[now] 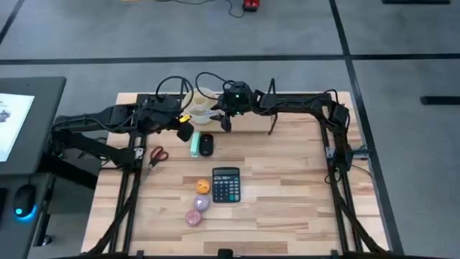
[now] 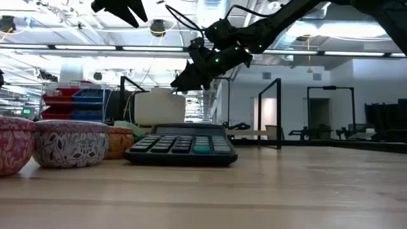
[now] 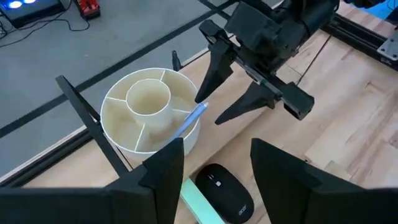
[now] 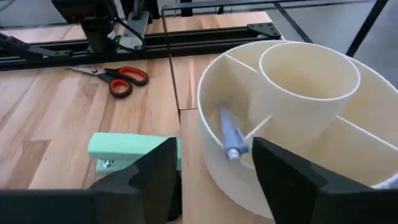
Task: Stock shelves
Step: Remove the gray pen from the white pen organizer
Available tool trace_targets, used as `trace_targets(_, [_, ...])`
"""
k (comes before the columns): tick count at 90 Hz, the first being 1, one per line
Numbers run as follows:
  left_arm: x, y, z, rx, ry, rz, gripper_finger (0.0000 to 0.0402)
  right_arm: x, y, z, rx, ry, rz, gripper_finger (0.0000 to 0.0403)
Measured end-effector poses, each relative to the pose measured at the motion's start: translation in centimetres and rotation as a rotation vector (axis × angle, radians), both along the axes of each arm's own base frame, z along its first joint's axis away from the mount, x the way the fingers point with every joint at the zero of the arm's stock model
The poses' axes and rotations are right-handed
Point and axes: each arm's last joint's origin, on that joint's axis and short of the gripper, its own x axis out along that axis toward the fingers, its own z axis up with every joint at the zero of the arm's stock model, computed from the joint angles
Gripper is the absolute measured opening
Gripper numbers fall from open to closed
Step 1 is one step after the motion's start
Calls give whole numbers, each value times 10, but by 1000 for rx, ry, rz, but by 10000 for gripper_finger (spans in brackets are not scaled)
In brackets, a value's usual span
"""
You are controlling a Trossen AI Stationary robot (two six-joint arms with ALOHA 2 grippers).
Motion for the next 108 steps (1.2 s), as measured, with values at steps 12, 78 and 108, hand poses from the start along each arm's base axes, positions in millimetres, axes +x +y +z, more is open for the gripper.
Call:
trace_targets(12, [0, 0, 0, 0, 0, 0, 164, 2, 0, -3, -20, -5, 9, 145])
trace_targets(78, [1, -1, 0, -13, -1, -18, 164, 15, 3, -18, 0, -46, -68, 128])
trace_targets(108, [1, 0, 0, -13, -3, -18, 164, 17, 5, -16, -2, -77, -69, 123])
